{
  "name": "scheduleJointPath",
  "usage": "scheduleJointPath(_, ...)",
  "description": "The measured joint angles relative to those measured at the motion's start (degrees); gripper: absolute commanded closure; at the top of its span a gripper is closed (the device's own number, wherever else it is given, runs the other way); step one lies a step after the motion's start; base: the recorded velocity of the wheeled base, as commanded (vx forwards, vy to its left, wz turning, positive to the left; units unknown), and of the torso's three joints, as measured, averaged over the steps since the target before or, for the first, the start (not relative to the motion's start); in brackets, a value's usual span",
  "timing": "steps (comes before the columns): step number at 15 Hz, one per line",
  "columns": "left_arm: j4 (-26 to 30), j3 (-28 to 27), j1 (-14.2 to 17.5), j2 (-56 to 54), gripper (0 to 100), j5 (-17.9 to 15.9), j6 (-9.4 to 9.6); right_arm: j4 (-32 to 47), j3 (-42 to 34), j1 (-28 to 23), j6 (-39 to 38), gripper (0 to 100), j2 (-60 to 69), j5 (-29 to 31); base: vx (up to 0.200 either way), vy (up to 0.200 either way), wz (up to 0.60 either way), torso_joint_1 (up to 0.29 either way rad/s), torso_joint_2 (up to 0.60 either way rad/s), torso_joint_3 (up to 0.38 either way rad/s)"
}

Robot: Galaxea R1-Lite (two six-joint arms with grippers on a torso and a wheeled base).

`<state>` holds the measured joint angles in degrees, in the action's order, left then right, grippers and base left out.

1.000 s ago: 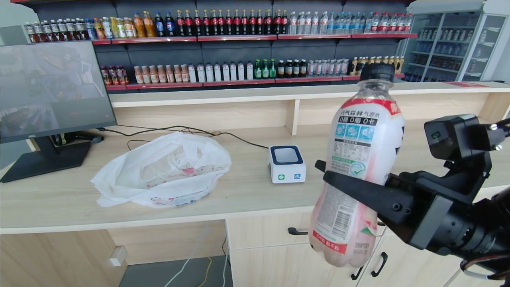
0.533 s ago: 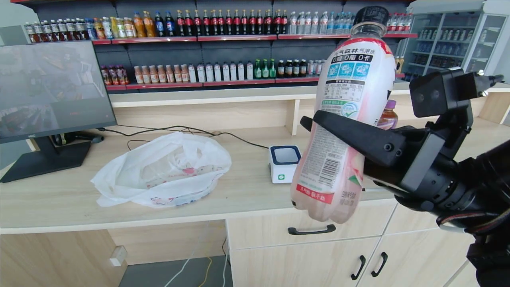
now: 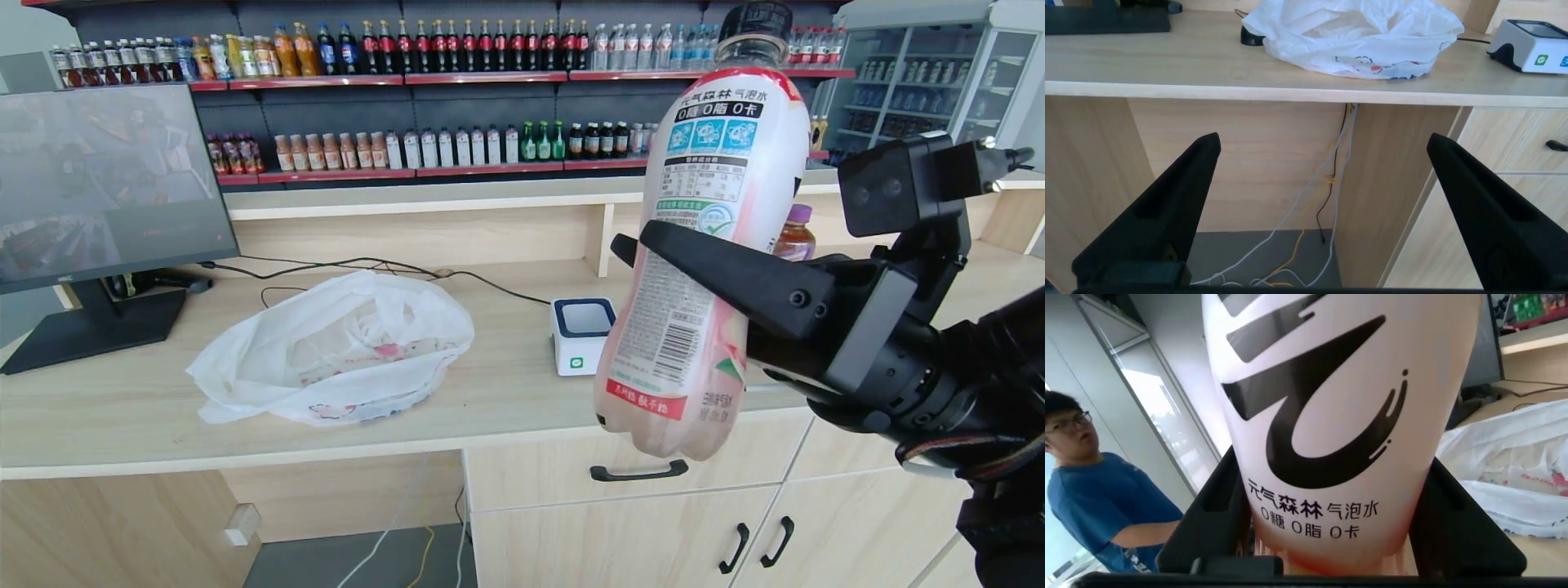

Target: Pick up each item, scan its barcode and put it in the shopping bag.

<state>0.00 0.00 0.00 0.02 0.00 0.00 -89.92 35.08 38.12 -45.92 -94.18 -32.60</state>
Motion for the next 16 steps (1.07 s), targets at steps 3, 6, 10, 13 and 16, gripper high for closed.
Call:
scheduleJointPath(3,0.0,0.0,0.0,0.0,0,0.0,0.0,-0.02,0.11,0.0,-0.09,100,0.55,0.0,0.0,0.0,0.0,0.0,0.0,0.0)
scheduleJointPath(6,0.0,0.0,0.0,0.0,0,0.0,0.0,-0.02,0.3,0.07,-0.06,100,0.66,-0.16,0.0,0.0,0.0,0.0,0.0,0.0)
scheduleJointPath(10,0.0,0.0,0.0,0.0,0,0.0,0.0,0.0,-0.15,0.11,3.52,100,0.77,-0.41,0.0,0.0,0.0,0.0,0.0,0.0)
scheduleJointPath(13,0.0,0.0,0.0,0.0,0,0.0,0.0,0.0,-0.17,-0.06,6.11,100,0.8,-0.41,0.0,0.0,0.0,0.0,0.0,0.0)
scheduleJointPath(16,0.0,0.0,0.0,0.0,0,0.0,0.0,-0.05,-2.76,-0.11,15.21,100,0.78,-0.29,0.0,0.0,0.0,0.0,0.0,0.0)
